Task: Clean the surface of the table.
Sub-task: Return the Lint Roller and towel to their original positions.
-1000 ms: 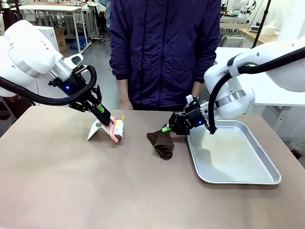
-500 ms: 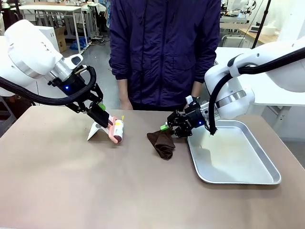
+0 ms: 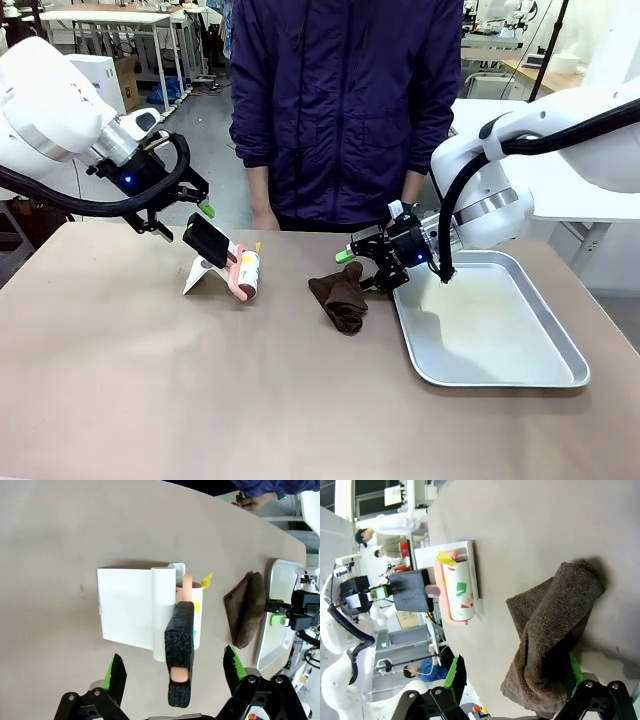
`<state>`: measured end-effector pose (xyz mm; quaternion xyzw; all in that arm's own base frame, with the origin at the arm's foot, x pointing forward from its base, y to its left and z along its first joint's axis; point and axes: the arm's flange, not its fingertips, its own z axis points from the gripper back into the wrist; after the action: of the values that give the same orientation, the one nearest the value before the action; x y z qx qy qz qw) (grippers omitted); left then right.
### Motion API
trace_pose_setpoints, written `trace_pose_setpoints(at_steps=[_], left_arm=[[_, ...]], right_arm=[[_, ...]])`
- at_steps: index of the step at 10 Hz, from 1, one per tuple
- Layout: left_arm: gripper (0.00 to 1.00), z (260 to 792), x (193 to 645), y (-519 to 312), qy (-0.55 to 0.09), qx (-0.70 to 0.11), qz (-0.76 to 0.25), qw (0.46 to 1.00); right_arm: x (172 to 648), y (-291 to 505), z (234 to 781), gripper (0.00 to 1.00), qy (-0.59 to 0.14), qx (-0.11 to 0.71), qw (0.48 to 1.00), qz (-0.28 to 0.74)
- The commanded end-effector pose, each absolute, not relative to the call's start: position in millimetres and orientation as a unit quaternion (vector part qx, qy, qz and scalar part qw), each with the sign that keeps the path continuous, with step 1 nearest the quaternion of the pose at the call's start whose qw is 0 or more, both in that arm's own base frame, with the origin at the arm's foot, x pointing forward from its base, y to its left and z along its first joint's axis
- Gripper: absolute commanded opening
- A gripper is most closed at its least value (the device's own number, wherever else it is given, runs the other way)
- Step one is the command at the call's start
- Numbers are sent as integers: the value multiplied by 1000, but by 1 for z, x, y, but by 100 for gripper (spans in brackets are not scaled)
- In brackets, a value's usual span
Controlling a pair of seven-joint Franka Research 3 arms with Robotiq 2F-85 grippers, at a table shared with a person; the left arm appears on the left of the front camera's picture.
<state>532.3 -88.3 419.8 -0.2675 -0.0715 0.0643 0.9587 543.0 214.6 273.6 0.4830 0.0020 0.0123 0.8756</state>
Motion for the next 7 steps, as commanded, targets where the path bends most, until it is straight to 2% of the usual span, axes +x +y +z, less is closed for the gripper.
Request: trace_pose_setpoints(at_steps=[1, 3, 5, 7], left_arm=[[100, 422, 517, -81, -74, -275, 72, 956], [100, 430, 495, -64, -90, -318, 60, 942], [100, 439, 457, -27, -121, -398, 55, 908], [100, 433, 408, 30, -151, -492, 59, 856]], right_arm=[[546, 209, 277, 100, 9, 477, 878, 31], [539, 198, 293, 100, 5, 478, 877, 44], [527, 169, 320, 100, 7, 461, 887, 38], [498, 125, 349, 100, 25, 527, 849, 23]])
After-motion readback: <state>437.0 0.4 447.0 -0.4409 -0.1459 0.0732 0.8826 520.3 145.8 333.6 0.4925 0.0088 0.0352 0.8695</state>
